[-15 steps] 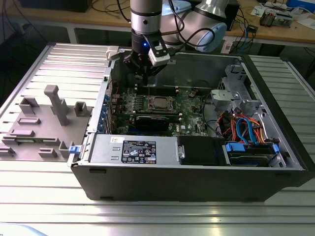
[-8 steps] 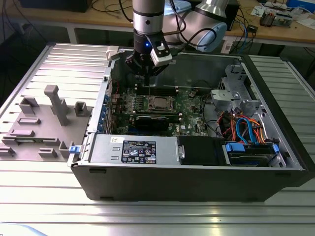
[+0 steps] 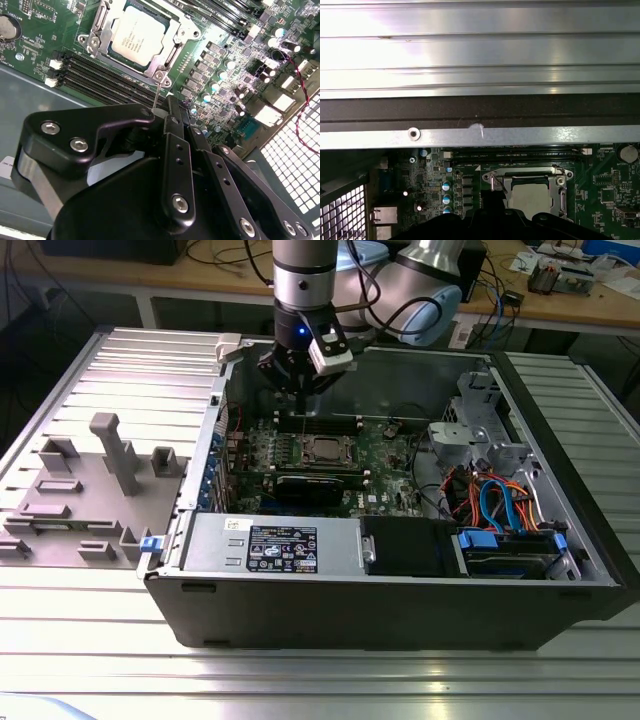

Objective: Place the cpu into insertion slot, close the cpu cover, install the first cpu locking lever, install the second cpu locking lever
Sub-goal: 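Install the first cpu locking lever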

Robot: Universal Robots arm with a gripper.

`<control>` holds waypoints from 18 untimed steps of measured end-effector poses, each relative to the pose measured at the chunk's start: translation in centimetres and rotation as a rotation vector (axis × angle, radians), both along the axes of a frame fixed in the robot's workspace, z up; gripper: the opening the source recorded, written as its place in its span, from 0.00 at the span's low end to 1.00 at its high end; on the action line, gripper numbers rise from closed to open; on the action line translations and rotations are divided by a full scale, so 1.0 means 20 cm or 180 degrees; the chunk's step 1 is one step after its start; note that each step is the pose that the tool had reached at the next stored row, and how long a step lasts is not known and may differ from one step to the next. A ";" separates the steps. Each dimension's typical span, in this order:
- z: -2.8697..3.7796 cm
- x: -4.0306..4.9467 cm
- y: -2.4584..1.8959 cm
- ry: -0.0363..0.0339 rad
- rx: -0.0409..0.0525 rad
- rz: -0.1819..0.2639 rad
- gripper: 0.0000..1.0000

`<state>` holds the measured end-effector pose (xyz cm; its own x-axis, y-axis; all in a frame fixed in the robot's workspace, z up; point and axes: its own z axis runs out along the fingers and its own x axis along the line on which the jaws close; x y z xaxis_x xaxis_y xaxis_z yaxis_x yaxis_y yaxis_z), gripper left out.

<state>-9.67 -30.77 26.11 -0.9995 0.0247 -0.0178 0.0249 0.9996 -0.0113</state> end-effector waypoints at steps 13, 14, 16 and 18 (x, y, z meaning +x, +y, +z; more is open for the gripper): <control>-0.001 0.019 0.000 0.0000 0.0000 0.0000 0.11; -0.002 0.023 0.000 0.0000 0.0000 0.0000 0.11; -0.007 0.034 0.000 0.0000 0.0006 0.0000 0.11; -0.010 0.041 -0.001 0.0000 0.0067 0.0000 0.11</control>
